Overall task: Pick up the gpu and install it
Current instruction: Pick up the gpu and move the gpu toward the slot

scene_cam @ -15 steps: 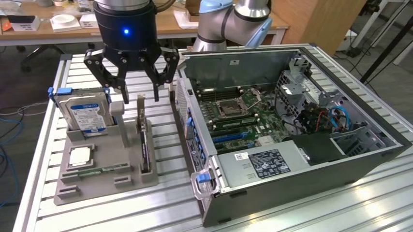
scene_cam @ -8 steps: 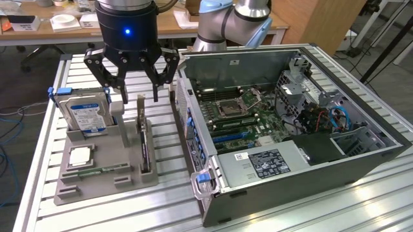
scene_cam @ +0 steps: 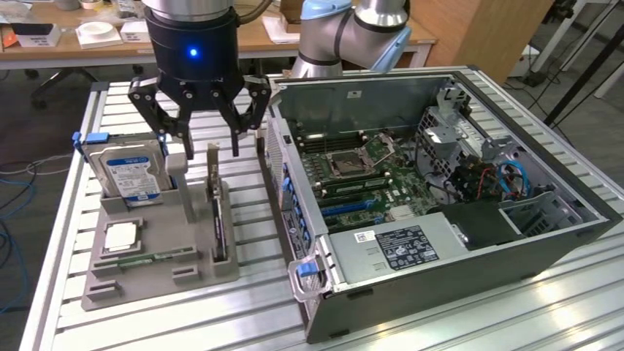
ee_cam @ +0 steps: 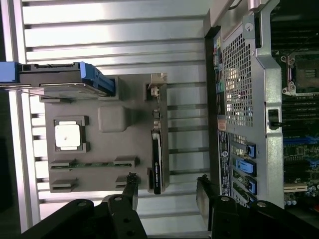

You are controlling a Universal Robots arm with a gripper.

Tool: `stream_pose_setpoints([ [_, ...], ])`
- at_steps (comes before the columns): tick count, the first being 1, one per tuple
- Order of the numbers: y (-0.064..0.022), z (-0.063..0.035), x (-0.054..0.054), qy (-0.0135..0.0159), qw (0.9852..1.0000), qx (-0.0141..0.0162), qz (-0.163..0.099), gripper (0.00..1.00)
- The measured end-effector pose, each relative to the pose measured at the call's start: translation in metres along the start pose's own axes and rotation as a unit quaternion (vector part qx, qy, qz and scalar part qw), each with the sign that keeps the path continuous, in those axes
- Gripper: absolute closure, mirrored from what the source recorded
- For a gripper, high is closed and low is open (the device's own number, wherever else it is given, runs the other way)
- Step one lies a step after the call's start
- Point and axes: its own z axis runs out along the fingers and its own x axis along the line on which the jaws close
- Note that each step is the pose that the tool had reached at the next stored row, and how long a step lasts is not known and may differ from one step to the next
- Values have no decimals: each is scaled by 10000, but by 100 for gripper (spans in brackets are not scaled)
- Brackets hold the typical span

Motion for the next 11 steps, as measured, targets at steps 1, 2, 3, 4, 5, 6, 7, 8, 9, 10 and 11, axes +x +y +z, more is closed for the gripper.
stream_pose_setpoints([
  [1, -1, 8, 0, 0, 10000, 0, 0, 41],
  [2, -2, 17, 0, 0, 10000, 0, 0, 41],
  [3, -4, 26, -1, 0, 10000, 0, 0, 41],
  [4, -7, 35, -1, 0, 10000, 0, -1, 41],
  [5, -9, 43, -1, 0, 10000, 0, 0, 41],
  [6, -10, 51, -1, 0, 10000, 0, 0, 41],
  [7, -12, 59, -1, 0, 10000, 0, 0, 41],
  [8, -13, 66, -1, 0, 10000, 0, 0, 41],
  [9, -14, 73, -1, 0, 10000, 0, 0, 41],
  [10, -14, 80, -1, 0, 10000, 0, 0, 41],
  [11, -15, 85, -1, 0, 10000, 0, 0, 41],
])
